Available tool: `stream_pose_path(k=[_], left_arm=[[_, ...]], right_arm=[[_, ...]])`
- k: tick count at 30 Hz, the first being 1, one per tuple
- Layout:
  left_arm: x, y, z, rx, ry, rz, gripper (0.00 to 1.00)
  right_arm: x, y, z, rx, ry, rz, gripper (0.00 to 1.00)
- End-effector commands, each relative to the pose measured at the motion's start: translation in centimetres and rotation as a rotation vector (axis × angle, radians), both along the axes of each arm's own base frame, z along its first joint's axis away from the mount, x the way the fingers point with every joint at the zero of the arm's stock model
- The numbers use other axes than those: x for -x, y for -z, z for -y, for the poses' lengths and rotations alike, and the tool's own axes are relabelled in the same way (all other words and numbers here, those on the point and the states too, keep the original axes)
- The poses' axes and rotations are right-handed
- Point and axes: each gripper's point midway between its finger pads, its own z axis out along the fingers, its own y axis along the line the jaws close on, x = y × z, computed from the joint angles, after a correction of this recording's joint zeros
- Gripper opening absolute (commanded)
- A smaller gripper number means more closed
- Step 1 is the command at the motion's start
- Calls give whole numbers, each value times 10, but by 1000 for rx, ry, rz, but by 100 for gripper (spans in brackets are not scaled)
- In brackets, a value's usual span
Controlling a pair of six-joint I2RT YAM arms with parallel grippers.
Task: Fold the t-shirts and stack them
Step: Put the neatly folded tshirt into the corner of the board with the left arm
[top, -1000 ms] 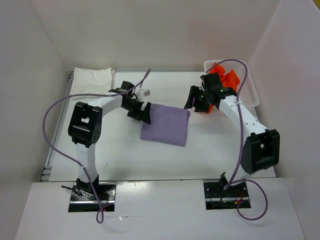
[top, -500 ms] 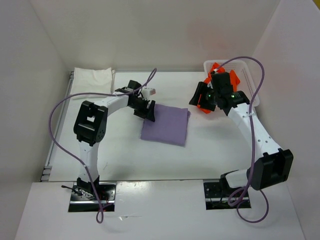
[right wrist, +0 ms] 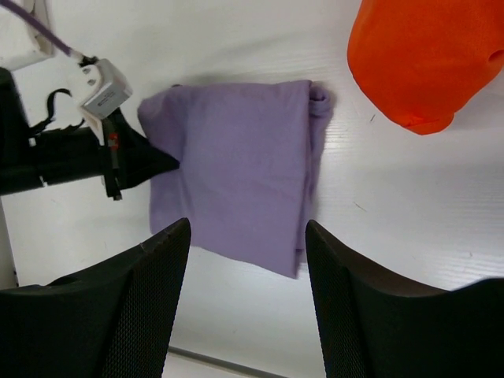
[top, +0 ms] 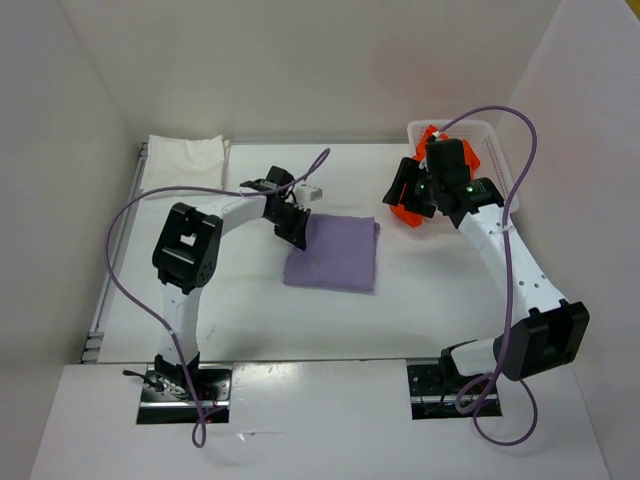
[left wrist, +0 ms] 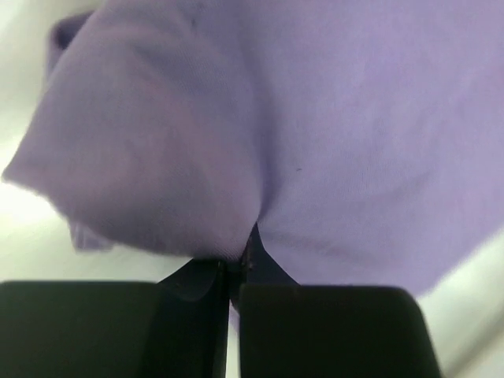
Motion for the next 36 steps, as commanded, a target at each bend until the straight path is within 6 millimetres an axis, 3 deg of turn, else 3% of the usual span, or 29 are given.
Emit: stream_pose_path(k=[1,3,6,9,13,14,17,18,21,22,24,25,26,31,34,36], left_arm=[[-47,-24,-66,-339,-22,330,0],[-69,-40,-89,-449,-21,452,0],[-103,-63,-142,-665,-102,588,0],[-125,-87,-152,-737,-135,693,0],[-155,-98,-172,-840,-197,759,0],[-166,-115,-181,-856,-246,787,0],[-185,-129,-203,-871,-308,796,0],[-198,-147,-206,-859,-345,834,0],[-211,-157,-227,-866,-381,826,0],[-218,-172,-239,-862,-424,839,0],[-224,-164,-252,-878,-434,813,0],[-230,-175,-267,-882,-470,824,0],[-231,-165,-273,-882,-470,791,0],[-242,-191,-327,-844,-596,798,0],[-247,-185,-349,-845,-618,783,0],[-247,-170,-370,-835,-634,739,0]], right_arm=[[-2,-18,1,5,13,49,66],[-5,-9,1,18,7,27,66],[-13,-13,-3,13,-7,45,66],[-18,-13,-4,13,-7,44,66],[-19,-20,-4,17,-13,57,66],[-19,-20,-2,24,-5,58,66],[-17,-16,3,49,4,45,66],[-17,-16,3,49,4,45,66],[-15,-8,5,61,11,27,66],[-15,-8,5,61,11,27,66],[-14,-3,5,64,10,17,66],[-14,-3,5,64,10,17,66],[-12,-2,6,72,4,10,66],[-9,4,7,78,3,-9,66],[-9,4,7,84,-3,-7,66],[-8,10,7,91,-4,-31,66]])
